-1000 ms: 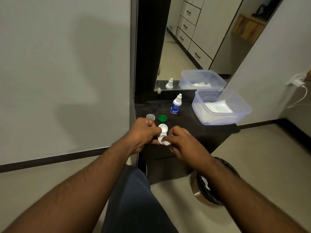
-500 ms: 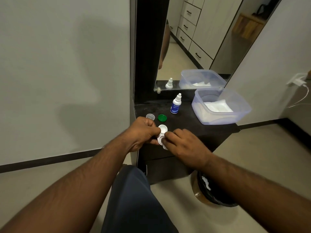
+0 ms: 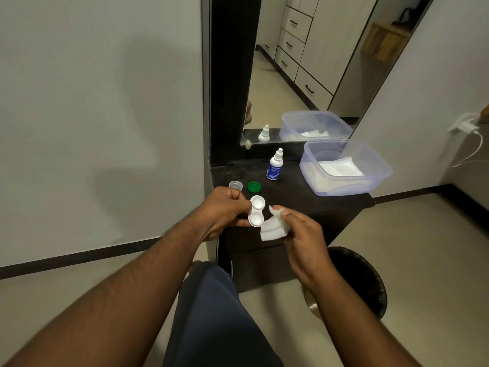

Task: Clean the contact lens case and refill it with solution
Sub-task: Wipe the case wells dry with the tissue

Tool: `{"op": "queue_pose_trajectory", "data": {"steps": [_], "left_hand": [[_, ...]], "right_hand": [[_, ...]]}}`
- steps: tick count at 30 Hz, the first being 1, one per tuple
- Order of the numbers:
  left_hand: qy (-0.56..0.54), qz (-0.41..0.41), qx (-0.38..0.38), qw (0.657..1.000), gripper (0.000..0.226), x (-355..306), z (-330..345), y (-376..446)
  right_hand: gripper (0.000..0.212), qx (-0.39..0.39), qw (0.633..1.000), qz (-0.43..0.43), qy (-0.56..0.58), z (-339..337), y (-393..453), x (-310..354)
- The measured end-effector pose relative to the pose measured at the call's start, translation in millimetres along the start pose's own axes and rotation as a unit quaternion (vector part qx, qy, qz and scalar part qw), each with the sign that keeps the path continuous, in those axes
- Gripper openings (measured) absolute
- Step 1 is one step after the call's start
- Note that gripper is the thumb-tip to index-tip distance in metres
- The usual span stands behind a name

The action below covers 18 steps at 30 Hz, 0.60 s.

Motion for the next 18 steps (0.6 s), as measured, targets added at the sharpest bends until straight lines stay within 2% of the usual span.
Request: {"op": "queue_pose_trajectory", "data": {"steps": [1, 2, 4, 6, 7, 11, 15, 18], "left_hand": [[-0.002, 0.000, 0.003, 1.000, 0.012, -0.3, 0.1, -0.2], [-0.005, 0.001, 0.007, 1.000, 0.011, -1.0, 0.4, -0.4], [-0.009, 0.001, 0.016, 1.000, 0.011, -1.9, 2.0, -2.0], [-0.012, -0.007, 0.027, 1.000, 0.009, -1.9, 3.7, -4.0], [-0.015, -0.012, 0.031, 0.999, 0.010, -1.9, 4.2, -5.0], [-0.019, -0.022, 0.040, 0.999, 0.015, -1.7, 3.4, -6.7], [-0.013, -0.009, 0.046, 0.999, 0.014, -2.4, 4.8, -6.8], [-0.002, -0.007, 0.048, 0.999, 0.013, -1.0, 3.8, -4.6]], "right_hand": [[0.019, 0.013, 0.991, -0.082, -0.105, 2.1, 0.5, 16.3], [0.020, 0.038, 0.965, -0.170, -0.197, 8.7, -2.0, 32.4], [0.025, 0.102, 0.888, -0.317, -0.318, 26.5, -11.6, 52.2], [0.029, 0.149, 0.809, -0.407, -0.397, 40.7, -17.8, 56.6], [0.027, 0.166, 0.781, -0.429, -0.422, 45.6, -18.6, 56.6], [0.021, 0.228, 0.708, -0.464, -0.482, 64.2, -19.0, 54.4], [0.017, 0.269, 0.659, -0.498, -0.495, 78.4, -27.2, 55.3], [0.014, 0.279, 0.596, -0.541, -0.523, 88.6, -32.7, 51.1]]}}
Point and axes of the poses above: each hand's wrist, its own y-axis towards the middle knuckle, its own z-axis out of the palm, x = y × z, the point moved 10 cm from there along y, towards the middle knuckle, and after that the axes turned 5 degrees about -x, right-handed, at the moved point
